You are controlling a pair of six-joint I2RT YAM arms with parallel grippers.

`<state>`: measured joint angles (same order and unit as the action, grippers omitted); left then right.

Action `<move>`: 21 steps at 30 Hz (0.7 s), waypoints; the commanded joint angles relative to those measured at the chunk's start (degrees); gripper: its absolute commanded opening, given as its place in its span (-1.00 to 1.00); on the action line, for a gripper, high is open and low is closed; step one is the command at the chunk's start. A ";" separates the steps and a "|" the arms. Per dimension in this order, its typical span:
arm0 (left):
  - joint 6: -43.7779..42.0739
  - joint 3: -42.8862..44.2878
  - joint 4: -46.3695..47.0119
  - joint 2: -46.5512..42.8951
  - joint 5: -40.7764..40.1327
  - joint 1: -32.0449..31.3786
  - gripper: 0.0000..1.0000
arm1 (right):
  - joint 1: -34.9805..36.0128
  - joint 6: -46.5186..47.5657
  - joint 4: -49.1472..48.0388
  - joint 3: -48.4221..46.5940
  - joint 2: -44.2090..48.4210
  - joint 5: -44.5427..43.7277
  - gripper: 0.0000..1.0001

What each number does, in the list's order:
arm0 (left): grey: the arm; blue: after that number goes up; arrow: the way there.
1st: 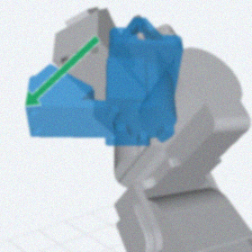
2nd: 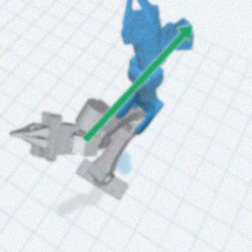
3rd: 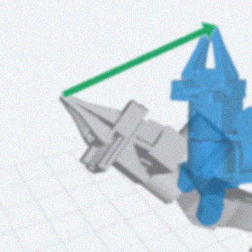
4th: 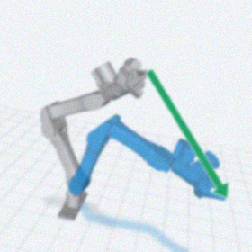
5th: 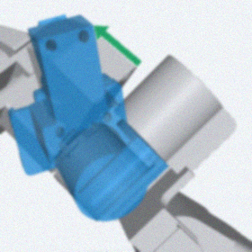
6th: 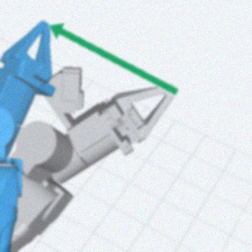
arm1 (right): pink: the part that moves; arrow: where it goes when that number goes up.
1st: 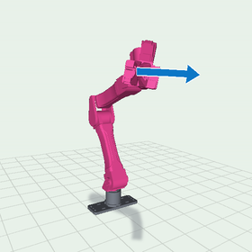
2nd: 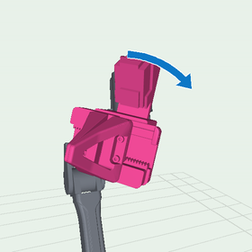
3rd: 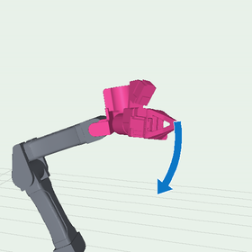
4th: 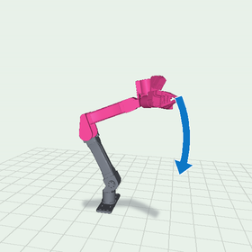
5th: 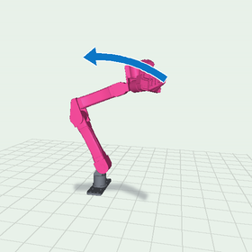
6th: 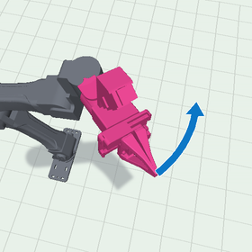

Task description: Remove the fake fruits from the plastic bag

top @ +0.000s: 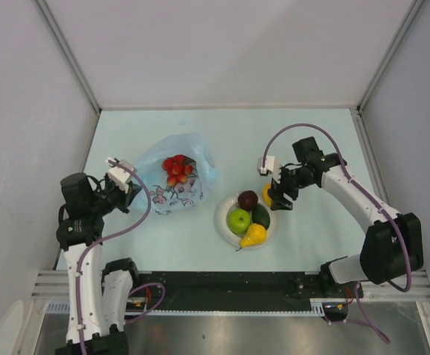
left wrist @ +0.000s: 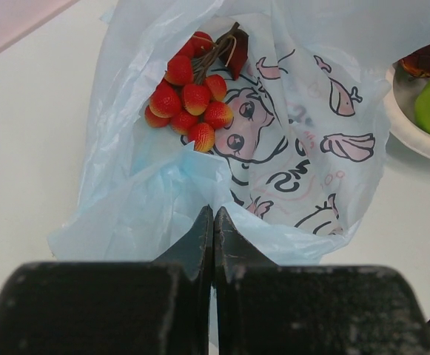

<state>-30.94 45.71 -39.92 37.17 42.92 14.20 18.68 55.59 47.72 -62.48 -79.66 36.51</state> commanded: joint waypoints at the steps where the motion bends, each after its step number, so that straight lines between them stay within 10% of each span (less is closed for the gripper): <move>1: 1.58 1.22 3.01 1.33 2.52 -0.13 -0.99 | -0.13 2.33 -0.61 2.45 -2.86 -2.41 -0.28; 21: 1.50 2.27 1.25 1.33 0.77 -0.13 -0.99 | 1.53 4.79 -8.61 2.54 -12.71 -5.13 -0.14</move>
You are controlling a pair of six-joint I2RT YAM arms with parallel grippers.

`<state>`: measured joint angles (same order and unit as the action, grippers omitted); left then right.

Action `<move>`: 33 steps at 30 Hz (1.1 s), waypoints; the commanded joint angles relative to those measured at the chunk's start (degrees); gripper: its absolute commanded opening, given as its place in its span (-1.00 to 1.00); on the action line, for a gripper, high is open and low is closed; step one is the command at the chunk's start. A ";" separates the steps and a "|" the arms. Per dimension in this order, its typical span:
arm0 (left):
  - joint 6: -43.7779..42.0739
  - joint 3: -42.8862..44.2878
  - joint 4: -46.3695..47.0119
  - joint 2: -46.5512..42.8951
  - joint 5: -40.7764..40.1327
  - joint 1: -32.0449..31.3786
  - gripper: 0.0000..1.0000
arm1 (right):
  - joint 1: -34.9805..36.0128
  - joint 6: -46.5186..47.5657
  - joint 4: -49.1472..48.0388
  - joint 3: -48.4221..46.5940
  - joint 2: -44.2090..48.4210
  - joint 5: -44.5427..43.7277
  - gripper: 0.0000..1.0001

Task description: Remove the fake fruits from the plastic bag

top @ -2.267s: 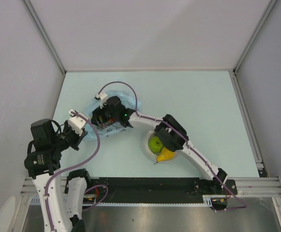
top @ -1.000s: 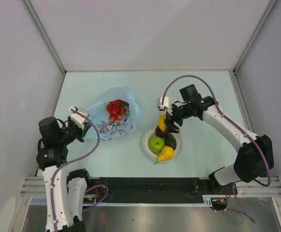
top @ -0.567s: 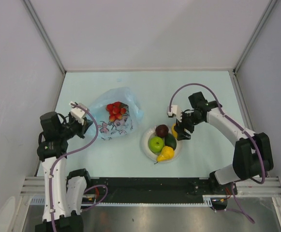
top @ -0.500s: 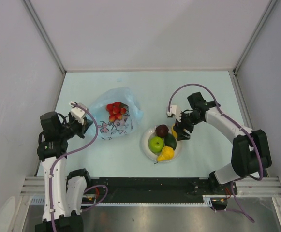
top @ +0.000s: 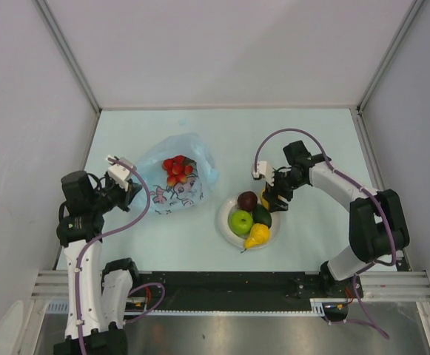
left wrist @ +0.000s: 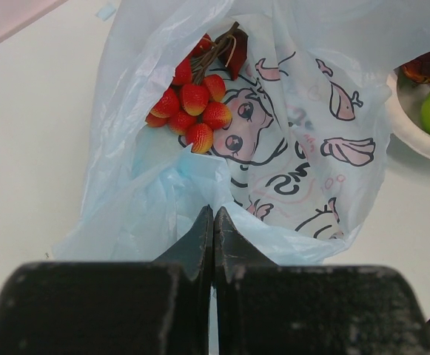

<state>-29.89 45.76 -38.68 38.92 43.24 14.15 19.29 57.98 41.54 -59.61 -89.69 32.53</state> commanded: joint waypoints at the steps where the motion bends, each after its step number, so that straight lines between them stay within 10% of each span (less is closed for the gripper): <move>1: 0.36 2.40 -0.08 -0.33 0.44 -0.18 -0.99 | 1.54 3.19 -2.43 -0.33 -2.94 -1.24 -0.14; 25: 0.27 0.74 1.15 -0.77 0.09 0.00 -0.96 | 4.53 17.52 8.91 -0.24 -0.05 -0.37 -0.07; 33: 0.71 -0.05 1.59 -1.56 0.17 0.00 -0.96 | 4.27 14.72 5.66 -0.33 -0.05 -1.24 0.29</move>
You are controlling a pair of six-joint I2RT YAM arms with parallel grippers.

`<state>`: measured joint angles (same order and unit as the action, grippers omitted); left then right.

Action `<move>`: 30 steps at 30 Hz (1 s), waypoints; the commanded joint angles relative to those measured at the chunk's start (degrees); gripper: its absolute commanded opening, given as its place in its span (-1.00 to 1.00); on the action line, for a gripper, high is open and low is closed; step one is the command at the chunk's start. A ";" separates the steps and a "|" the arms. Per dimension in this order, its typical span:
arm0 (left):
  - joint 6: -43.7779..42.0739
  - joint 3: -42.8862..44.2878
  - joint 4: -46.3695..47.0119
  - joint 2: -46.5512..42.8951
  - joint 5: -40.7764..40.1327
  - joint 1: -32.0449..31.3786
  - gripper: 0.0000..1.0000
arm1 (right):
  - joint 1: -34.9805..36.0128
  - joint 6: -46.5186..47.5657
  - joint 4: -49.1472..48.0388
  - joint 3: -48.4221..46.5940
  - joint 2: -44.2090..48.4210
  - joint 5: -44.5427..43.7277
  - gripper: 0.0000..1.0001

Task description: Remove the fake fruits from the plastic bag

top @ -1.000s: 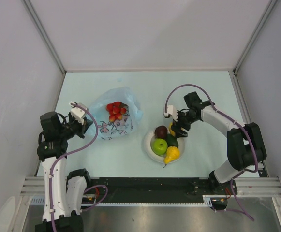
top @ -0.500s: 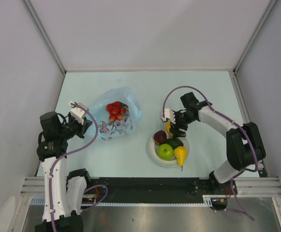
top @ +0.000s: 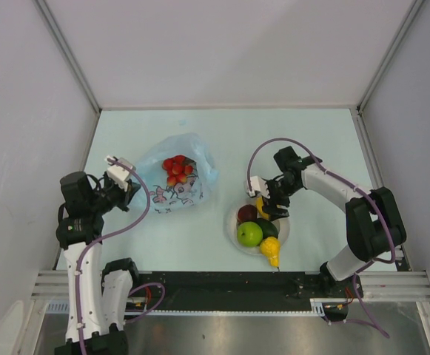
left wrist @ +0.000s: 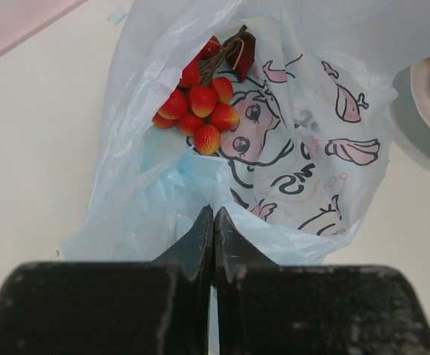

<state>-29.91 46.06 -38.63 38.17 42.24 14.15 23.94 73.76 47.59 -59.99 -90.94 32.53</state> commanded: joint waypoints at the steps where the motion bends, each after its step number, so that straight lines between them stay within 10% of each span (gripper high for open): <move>1: 0.73 -0.36 1.54 -0.91 1.18 -0.09 -0.96 | -0.82 -2.11 -0.83 -0.04 1.20 -1.33 0.46; 8: 1.52 -0.62 2.33 -0.82 1.53 0.09 -0.96 | -3.55 -2.74 -1.54 0.04 2.52 -1.33 0.98; 24: 2.58 -0.45 3.92 1.29 3.02 0.00 -0.96 | -6.37 -27.93 -2.42 0.04 16.04 7.18 0.99; 30: 1.96 -0.36 2.86 2.17 2.58 0.00 -0.95 | -0.92 -14.62 16.71 0.13 22.91 8.24 0.99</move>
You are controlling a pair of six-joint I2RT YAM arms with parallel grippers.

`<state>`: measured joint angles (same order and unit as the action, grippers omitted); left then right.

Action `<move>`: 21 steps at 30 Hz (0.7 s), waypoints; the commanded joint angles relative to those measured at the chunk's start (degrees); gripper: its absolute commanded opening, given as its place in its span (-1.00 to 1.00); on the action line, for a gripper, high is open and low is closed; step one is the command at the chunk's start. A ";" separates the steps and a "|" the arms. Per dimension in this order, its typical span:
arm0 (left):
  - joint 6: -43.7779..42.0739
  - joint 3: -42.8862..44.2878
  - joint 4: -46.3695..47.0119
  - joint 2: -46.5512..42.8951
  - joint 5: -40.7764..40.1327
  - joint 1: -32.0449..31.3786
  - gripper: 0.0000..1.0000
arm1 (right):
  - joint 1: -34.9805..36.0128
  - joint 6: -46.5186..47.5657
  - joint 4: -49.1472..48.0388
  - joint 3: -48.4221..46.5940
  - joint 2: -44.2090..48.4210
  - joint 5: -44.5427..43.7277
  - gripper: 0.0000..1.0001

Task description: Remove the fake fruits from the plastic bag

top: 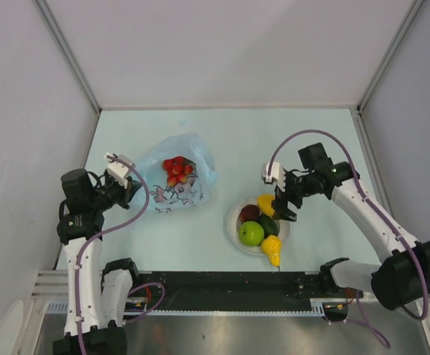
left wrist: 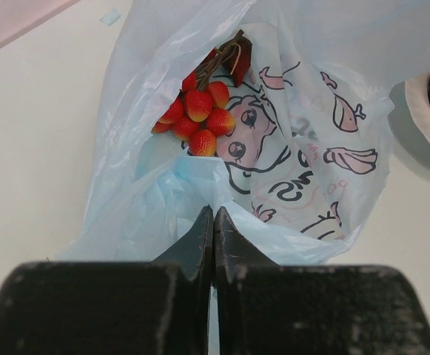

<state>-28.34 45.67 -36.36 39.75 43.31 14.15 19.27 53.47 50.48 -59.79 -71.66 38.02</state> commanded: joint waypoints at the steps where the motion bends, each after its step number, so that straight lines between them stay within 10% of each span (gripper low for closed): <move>1: 0.65 0.03 0.85 1.12 1.51 0.00 -0.95 | 4.37 6.98 17.95 0.11 3.37 2.94 1.00; 21: 0.74 0.91 1.64 3.06 2.75 -0.44 -0.96 | 20.81 -4.96 6.49 7.32 -0.59 -8.48 0.54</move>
<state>-28.29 45.87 -36.07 43.55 43.81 14.04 38.87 49.71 60.07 -53.63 -72.01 33.69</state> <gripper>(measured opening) 0.023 0.804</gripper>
